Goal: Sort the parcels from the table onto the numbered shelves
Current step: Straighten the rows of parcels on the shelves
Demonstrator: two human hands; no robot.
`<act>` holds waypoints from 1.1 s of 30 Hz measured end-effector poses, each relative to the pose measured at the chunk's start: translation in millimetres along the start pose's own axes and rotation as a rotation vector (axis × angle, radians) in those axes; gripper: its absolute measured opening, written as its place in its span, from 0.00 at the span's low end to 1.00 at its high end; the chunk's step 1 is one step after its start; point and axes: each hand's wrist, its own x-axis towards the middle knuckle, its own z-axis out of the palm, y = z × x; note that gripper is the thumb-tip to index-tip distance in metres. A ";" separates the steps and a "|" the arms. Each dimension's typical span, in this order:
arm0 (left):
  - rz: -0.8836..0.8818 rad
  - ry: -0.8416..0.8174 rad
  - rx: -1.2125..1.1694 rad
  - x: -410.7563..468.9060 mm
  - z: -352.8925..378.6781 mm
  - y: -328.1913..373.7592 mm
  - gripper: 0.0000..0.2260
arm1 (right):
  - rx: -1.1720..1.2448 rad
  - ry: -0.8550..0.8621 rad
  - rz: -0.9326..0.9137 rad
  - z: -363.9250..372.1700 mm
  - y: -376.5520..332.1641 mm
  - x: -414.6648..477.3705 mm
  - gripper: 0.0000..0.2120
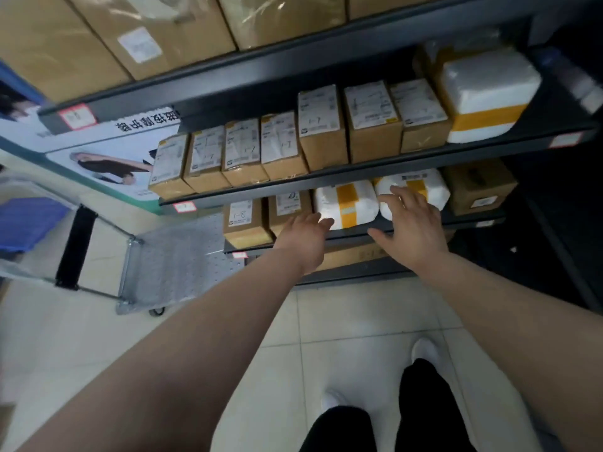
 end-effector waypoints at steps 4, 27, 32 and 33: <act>-0.116 -0.071 -0.087 -16.2 45.2 -46.6 0.30 | 0.016 -0.177 -0.038 45.4 -23.3 -1.3 0.26; -0.449 -0.093 -0.195 98.4 209.5 -233.1 0.45 | 0.013 -0.288 -0.183 305.6 -84.2 141.9 0.38; -0.423 -0.041 -0.241 96.2 215.2 -246.0 0.45 | 0.070 -0.292 -0.137 315.1 -98.7 144.1 0.36; -0.418 -0.047 -0.249 96.3 215.0 -248.0 0.45 | 0.076 -0.292 -0.136 315.6 -100.2 144.3 0.36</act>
